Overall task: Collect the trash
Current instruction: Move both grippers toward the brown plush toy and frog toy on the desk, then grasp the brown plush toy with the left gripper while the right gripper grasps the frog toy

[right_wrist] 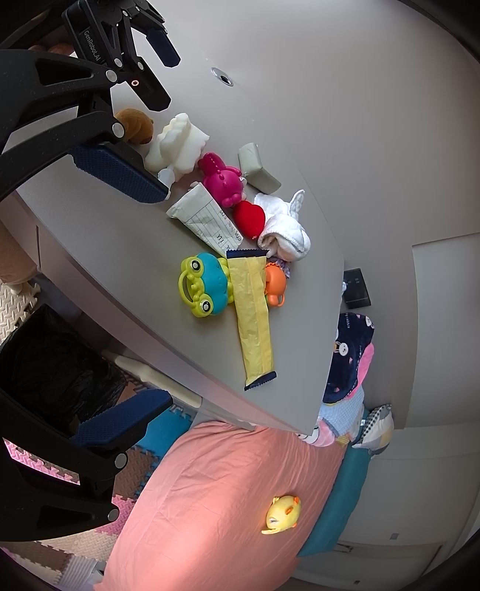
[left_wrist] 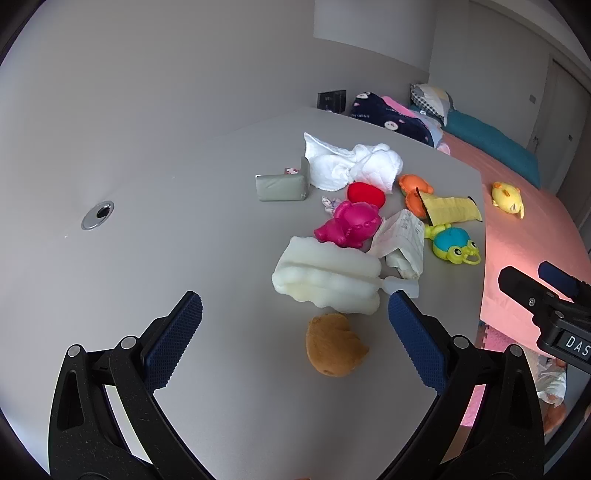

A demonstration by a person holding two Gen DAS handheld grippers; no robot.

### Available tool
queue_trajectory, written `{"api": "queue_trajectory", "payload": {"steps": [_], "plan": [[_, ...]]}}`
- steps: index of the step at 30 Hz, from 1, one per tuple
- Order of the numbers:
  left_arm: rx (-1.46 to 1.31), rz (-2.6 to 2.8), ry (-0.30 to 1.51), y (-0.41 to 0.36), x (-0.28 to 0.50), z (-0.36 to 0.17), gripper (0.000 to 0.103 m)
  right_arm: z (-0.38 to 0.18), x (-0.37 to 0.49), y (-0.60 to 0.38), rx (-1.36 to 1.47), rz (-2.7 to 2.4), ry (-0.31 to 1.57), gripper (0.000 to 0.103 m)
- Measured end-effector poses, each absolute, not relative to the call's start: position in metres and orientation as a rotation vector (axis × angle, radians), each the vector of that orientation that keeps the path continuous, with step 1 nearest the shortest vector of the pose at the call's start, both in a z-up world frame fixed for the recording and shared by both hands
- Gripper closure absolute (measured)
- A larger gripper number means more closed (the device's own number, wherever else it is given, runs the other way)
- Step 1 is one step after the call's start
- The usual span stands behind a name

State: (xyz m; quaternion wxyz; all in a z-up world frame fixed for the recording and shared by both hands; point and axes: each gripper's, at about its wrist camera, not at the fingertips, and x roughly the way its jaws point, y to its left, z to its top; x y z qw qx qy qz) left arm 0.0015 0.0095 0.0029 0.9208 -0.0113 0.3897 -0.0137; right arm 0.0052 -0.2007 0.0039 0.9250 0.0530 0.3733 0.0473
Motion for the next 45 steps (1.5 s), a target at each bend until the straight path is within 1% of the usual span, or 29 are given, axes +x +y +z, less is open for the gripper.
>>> {"api": "queue_trajectory", "payload": {"steps": [11, 19, 21, 23, 24, 26, 28, 30, 32, 33, 34, 36, 40, 42, 43, 45], "plan": [[0.002, -0.080, 0.812, 0.000, -0.002, 0.002, 0.006, 0.007, 0.001, -0.208, 0.106, 0.092, 0.767, 0.003], [0.030, -0.075, 0.845, -0.005, 0.002, -0.010, 0.006, -0.007, 0.008, -0.217, 0.093, 0.100, 0.789, 0.003], [0.059, -0.075, 0.847, -0.010, 0.001, -0.013, 0.009, -0.011, 0.012, -0.218, 0.096, 0.109, 0.801, 0.003], [0.095, -0.077, 0.856, -0.015, 0.001, -0.017, 0.021, -0.016, 0.016, -0.218, 0.095, 0.116, 0.808, 0.003], [0.107, -0.076, 0.863, -0.017, 0.002, -0.019, 0.024, -0.017, 0.018, -0.217, 0.095, 0.121, 0.810, 0.003], [0.130, -0.074, 0.881, -0.019, 0.004, -0.024, 0.034, -0.019, 0.022, -0.217, 0.098, 0.130, 0.811, 0.003], [0.143, -0.068, 0.891, -0.019, 0.005, -0.028, 0.040, -0.021, 0.026, -0.216, 0.106, 0.141, 0.808, 0.003], [0.148, -0.058, 0.898, -0.018, 0.007, -0.031, 0.043, -0.022, 0.032, -0.215, 0.113, 0.148, 0.805, 0.005], [0.150, -0.047, 0.910, -0.015, 0.009, -0.035, 0.051, -0.024, 0.038, -0.214, 0.118, 0.154, 0.810, 0.006], [0.149, -0.044, 0.915, -0.015, 0.010, -0.036, 0.053, -0.025, 0.041, -0.213, 0.118, 0.156, 0.812, 0.008], [0.147, -0.045, 0.918, -0.014, 0.010, -0.038, 0.058, -0.026, 0.044, -0.211, 0.117, 0.160, 0.815, 0.009], [0.134, -0.049, 0.915, -0.013, 0.009, -0.038, 0.064, -0.027, 0.051, -0.208, 0.115, 0.165, 0.819, 0.012], [0.126, -0.046, 0.906, -0.010, 0.008, -0.039, 0.065, -0.030, 0.064, -0.201, 0.107, 0.177, 0.829, 0.019], [0.111, -0.049, 0.907, -0.007, 0.009, -0.039, 0.065, -0.033, 0.070, -0.196, 0.100, 0.186, 0.837, 0.026], [0.098, -0.052, 0.908, -0.006, 0.010, -0.040, 0.065, -0.034, 0.072, -0.194, 0.097, 0.188, 0.842, 0.028], [0.087, -0.049, 0.906, -0.004, 0.010, -0.040, 0.065, -0.037, 0.078, -0.191, 0.092, 0.191, 0.854, 0.038]]}}
